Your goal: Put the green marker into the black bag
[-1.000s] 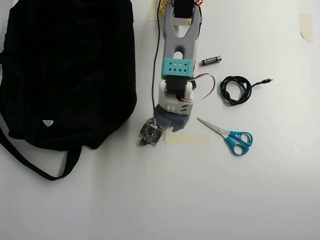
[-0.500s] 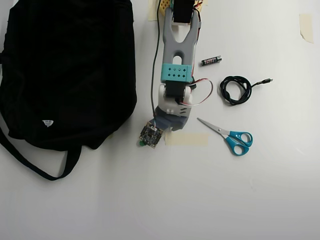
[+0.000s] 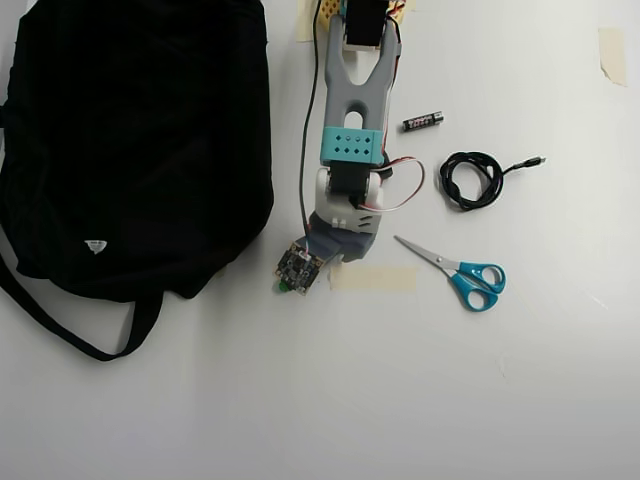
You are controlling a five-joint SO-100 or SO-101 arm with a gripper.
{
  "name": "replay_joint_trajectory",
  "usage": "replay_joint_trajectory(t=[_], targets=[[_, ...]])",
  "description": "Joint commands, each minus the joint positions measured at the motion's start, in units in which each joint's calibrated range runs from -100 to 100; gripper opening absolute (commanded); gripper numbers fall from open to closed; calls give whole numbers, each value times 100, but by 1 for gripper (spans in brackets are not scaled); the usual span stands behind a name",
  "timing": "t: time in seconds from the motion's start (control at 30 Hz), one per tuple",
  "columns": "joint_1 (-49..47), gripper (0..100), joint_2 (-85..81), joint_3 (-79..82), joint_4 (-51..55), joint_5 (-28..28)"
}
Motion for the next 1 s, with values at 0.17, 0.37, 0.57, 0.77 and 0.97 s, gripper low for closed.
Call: replay_joint_trajectory(t=[0.17, 0.37, 0.57, 0.77, 0.97], targets=[[28, 23, 185, -225, 161, -114], [50, 22, 185, -225, 161, -119], [50, 22, 202, -216, 170, -119], [20, 22, 202, -171, 170, -98], [-10, 22, 210, -144, 290, -77]])
